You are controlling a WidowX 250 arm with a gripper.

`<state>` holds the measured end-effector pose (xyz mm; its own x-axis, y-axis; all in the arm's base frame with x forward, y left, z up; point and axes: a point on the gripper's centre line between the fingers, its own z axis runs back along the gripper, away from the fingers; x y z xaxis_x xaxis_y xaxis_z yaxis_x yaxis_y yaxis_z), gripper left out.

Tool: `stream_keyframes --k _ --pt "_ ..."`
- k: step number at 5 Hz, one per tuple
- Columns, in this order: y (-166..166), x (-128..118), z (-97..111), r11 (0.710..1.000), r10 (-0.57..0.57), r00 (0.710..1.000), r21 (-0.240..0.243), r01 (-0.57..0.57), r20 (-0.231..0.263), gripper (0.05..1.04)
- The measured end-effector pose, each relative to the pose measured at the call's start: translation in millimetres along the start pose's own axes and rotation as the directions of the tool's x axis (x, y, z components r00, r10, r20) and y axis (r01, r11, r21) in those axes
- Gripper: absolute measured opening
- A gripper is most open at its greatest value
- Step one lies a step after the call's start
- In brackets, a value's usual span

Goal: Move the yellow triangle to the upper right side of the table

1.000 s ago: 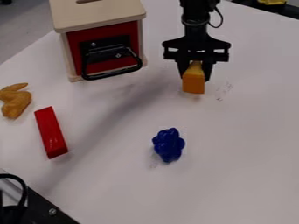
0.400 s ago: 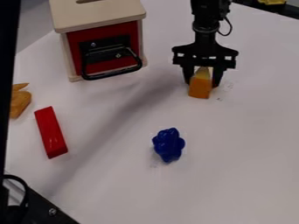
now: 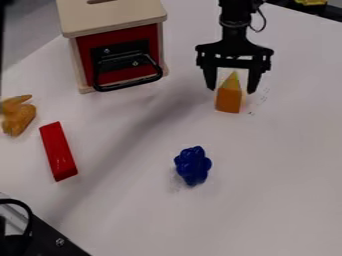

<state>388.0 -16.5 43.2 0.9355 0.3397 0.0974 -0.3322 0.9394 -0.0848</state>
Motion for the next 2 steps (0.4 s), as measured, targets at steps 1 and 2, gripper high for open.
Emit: stream_keyframes --k 1,2 --pt "2.8 -3.5 35.9 1.000 -0.009 0.999 -0.012 0.010 0.034 1.001" --pt "3.2 -3.6 40.1 1.000 -0.008 0.999 -0.015 0.009 0.042 1.001"
